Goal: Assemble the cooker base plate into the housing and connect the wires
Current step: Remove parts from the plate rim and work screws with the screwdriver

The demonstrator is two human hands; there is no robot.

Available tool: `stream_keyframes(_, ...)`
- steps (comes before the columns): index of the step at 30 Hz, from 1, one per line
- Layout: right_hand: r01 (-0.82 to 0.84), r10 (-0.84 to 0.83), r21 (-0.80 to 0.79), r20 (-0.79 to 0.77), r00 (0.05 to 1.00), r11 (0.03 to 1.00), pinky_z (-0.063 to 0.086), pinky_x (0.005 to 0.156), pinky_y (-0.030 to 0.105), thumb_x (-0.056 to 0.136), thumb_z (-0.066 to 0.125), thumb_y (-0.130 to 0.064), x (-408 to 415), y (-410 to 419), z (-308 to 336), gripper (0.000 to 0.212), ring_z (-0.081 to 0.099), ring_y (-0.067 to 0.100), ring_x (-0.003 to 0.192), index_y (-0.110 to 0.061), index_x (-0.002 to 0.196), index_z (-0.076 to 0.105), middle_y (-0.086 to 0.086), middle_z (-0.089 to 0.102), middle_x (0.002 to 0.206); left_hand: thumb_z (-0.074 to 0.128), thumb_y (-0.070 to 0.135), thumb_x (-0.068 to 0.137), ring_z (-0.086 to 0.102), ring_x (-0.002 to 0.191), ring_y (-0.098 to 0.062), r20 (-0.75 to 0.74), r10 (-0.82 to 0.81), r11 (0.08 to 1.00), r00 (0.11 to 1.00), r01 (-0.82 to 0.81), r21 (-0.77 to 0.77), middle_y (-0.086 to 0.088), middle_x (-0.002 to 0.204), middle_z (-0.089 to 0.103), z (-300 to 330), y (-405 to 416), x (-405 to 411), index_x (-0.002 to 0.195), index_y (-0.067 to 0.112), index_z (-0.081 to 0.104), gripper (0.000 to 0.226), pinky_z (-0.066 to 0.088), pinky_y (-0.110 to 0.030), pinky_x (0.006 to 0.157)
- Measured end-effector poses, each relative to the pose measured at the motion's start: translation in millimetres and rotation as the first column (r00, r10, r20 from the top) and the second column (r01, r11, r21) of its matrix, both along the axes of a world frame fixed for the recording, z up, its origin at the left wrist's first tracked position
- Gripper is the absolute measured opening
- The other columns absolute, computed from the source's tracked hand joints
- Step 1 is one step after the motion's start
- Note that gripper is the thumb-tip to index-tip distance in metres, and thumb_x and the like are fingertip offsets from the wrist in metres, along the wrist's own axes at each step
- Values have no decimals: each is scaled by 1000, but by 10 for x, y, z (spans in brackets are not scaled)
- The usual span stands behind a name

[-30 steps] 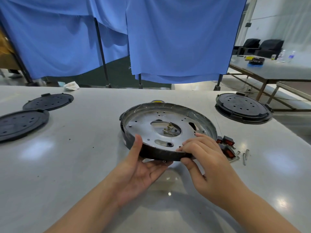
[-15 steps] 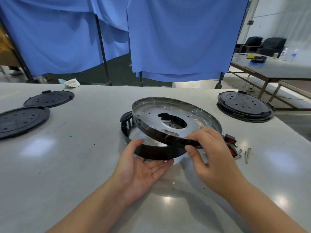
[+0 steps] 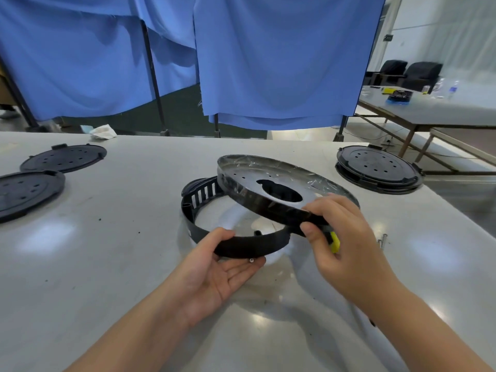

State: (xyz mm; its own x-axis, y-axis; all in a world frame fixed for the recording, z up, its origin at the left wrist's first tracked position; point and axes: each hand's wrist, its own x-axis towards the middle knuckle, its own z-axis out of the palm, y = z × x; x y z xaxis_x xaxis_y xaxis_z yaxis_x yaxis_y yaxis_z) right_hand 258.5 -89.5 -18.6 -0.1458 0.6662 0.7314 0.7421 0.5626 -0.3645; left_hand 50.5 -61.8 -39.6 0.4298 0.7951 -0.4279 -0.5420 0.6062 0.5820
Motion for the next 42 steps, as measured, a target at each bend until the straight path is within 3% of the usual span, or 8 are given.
stream_keyframes(4, 170, -171, 39, 46, 984, 985, 43, 74, 33, 82, 66, -4, 147, 28, 78, 9, 50, 15, 85, -9, 88, 63, -13, 52, 82, 66, 14, 71, 67, 100, -45, 14, 2, 1000, 1000, -2, -2, -35, 112, 64, 13, 14, 5, 136, -4, 43, 71, 61, -42, 70)
stream_keyframes(12, 526, -526, -25, 4, 850, 850, 39, 70, 37, 85, 66, -8, 423, 105, 56, 8, 51, 28, 73, -7, 93, 64, 2, 58, 72, 66, 12, 67, 67, 96, -47, 16, 9, 1000, 1000, -9, 6, -38, 109, 63, 12, 32, -24, 106, 7, 47, 43, 61, -43, 65)
stream_keyframes(19, 666, -623, -233, 235, 746, 709, 30, 63, 32, 86, 62, -18, 508, 150, -65, 3, 43, 23, 72, -15, 87, 63, 1, 55, 72, 66, 12, 66, 66, 98, -48, -14, 4, 1000, 1000, -3, 12, -37, 113, 63, 18, 57, -80, 94, 8, 48, 33, 61, -45, 65)
stream_keyframes(27, 647, -588, -295, 270, 763, 703, 38, 62, 30, 88, 57, -29, 496, 161, -158, 15, 53, 22, 80, -19, 94, 66, -1, 62, 83, 66, 11, 66, 66, 99, -48, 24, 4, 1000, 1000, -5, 29, -37, 112, 63, 85, 23, -96, 86, 7, 47, 28, 61, -46, 70)
stream_keyframes(30, 592, -576, -231, 137, 806, 772, 41, 73, 31, 86, 64, -28, 430, 130, -119, 20, 55, 22, 91, -17, 103, 65, -1, 65, 95, 67, 10, 68, 65, 102, -47, 124, -20, 1000, 992, 21, -4, -35, 114, 63, 119, 12, -116, 106, 2, 54, 42, 58, -50, 75)
stream_keyframes(34, 280, -297, -261, -29, 954, 924, 37, 64, 20, 82, 69, -20, 191, 20, -29, 8, 52, 8, 73, -23, 77, 64, -13, 60, 73, 70, 7, 62, 64, 103, -49, 247, -39, 997, 968, 54, -52, -36, 116, 61, 161, -17, -103, 127, -7, 49, 70, 54, -55, 81)
stream_keyframes(37, -10, -72, -477, -154, 985, 879, 38, 60, 13, 81, 68, -29, -81, -72, -57, 10, 56, 5, 71, -30, 71, 69, -14, 64, 71, 68, 7, 64, 64, 104, -49, 291, -33, 997, 956, 51, -54, -38, 117, 60, 169, -41, -68, 128, -11, 49, 69, 53, -55, 83)
stream_keyframes(42, -61, -104, -495, -299, 949, 867, 42, 55, 13, 74, 72, -42, -373, -118, -163, 14, 58, 4, 64, -29, 69, 70, -17, 67, 71, 60, 17, 76, 66, 105, -43, 303, -43, 998, 952, 52, -20, -38, 118, 60, 165, -72, 9, 127, -11, 50, 58, 56, -47, 84)
